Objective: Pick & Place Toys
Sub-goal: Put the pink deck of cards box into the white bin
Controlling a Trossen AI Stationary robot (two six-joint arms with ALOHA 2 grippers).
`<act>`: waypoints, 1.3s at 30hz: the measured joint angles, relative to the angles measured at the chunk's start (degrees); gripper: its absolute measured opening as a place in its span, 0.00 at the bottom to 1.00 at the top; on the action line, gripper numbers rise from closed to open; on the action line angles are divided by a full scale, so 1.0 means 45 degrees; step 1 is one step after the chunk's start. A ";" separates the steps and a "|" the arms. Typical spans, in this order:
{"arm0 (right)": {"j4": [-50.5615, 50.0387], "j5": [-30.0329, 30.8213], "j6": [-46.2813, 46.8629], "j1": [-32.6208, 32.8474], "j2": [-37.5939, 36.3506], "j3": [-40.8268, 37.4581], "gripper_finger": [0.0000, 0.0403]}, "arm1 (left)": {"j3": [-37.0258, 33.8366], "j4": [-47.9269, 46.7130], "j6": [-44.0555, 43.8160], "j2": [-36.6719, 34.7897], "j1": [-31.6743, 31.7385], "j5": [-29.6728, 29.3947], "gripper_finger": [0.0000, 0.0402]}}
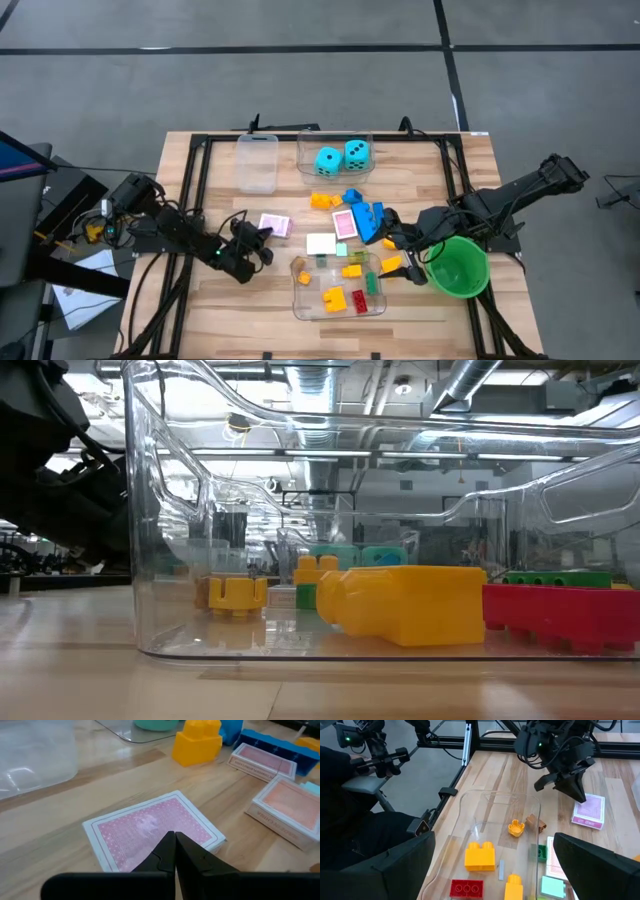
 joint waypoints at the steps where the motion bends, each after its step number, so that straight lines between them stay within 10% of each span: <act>1: -0.0002 0.0000 0.0000 0.0000 0.0000 0.0000 0.99 | 0.0000 0.0009 -0.0001 0.0000 -0.0072 0.0000 0.00; 39: 0.0007 0.0000 0.0005 0.0000 0.0102 0.0005 0.99 | 0.0000 -0.0971 -0.0137 -0.0011 -0.0408 0.1932 0.00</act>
